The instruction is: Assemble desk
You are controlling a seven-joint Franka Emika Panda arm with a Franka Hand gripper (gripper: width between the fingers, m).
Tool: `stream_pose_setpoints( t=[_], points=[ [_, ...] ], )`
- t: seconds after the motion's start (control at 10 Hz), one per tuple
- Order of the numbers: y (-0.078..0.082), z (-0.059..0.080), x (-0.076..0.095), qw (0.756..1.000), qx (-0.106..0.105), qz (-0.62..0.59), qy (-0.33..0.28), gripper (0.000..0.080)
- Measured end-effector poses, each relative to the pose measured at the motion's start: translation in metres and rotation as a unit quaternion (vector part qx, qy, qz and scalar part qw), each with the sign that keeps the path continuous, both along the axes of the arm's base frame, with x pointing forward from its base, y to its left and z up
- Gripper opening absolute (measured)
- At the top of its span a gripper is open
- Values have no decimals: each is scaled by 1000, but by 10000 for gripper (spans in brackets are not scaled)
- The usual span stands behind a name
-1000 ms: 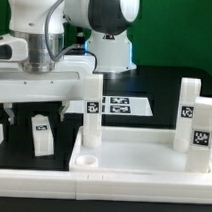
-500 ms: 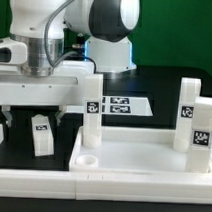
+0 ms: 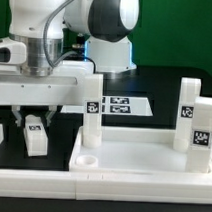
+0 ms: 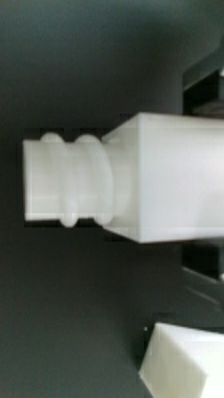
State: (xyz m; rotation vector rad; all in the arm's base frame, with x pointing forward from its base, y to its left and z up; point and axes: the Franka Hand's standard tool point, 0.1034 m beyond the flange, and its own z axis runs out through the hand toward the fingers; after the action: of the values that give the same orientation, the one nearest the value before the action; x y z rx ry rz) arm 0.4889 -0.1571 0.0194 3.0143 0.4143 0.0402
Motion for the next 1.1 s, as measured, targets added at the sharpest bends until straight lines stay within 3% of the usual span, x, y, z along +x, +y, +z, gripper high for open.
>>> stream_pose_setpoints(
  t=[0.1,0.3,0.4,0.5,0.8,1.1],
  points=[
    [-3,3,-11,999,2,-38,0,281],
    [-3,22,-40,990,42,-133,26,281],
    [0,22,-56,987,41,-156,27,281],
    [3,20,-61,988,30,-152,22,282],
    [1,19,-65,984,36,-174,24,282],
    [3,5,-116,960,63,-270,44,284]
  ],
)
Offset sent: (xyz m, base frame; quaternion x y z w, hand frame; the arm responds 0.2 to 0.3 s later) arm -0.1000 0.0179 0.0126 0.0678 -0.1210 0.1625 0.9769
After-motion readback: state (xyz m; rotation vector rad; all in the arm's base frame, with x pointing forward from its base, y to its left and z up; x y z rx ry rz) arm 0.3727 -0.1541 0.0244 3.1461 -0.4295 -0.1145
